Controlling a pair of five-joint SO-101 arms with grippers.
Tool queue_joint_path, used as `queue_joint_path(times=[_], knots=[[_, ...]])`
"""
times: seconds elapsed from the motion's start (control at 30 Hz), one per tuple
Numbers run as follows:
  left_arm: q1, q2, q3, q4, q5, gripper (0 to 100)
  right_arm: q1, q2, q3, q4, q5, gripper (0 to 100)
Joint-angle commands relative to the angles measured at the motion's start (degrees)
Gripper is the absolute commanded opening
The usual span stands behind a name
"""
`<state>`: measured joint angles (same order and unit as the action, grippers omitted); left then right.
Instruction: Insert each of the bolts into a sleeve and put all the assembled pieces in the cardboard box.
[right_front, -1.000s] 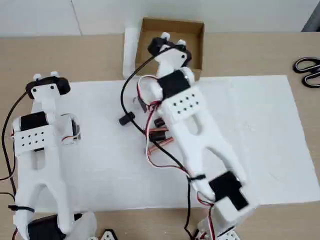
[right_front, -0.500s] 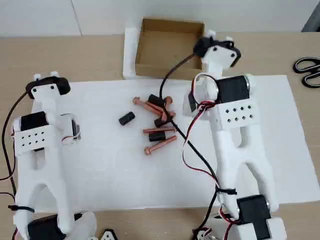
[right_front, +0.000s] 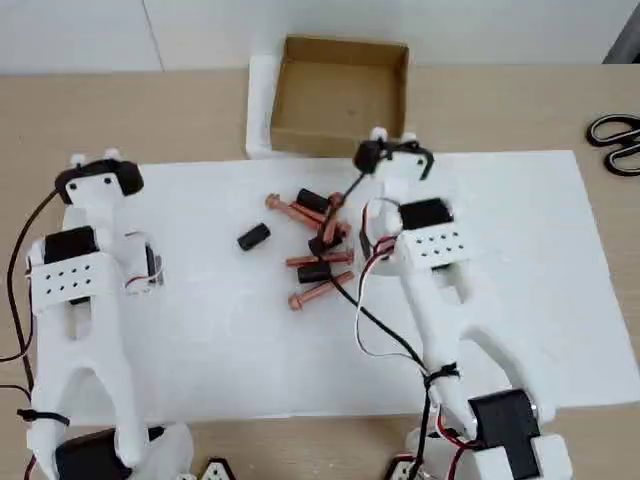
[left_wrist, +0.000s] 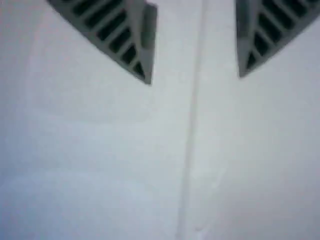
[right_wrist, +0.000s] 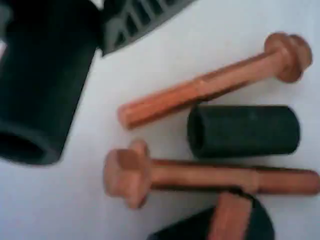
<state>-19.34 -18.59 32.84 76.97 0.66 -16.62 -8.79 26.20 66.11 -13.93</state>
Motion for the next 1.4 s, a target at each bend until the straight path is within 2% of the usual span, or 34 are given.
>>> queue_joint_path(times=[0.0,0.13,0.3,0.33,0.5,0.7,1.37], knots=[[0.2,-0.6,0.7,-1.1,0.0,11,1.5,-2.9,5.0,-8.5,0.4,1.8],[0.2,-0.6,1.0,-1.1,0.0,11,4.7,-3.0,5.7,-8.0,1.1,2.0],[0.3,-0.6,0.7,-1.1,0.0,11,6.5,-3.0,5.7,-6.5,15.3,2.2],[0.3,-0.6,0.7,-1.1,0.0,11,6.5,-3.0,5.7,-6.5,15.7,2.2],[0.3,-0.6,0.7,-1.1,0.0,11,6.4,-2.9,5.8,-6.5,15.6,2.5],[0.3,-0.6,0.7,-1.1,0.0,11,6.5,-2.9,6.1,-3.7,15.6,12.3],[0.4,-0.4,1.1,-1.1,0.0,11,6.5,-2.9,6.0,-5.8,17.7,12.5]])
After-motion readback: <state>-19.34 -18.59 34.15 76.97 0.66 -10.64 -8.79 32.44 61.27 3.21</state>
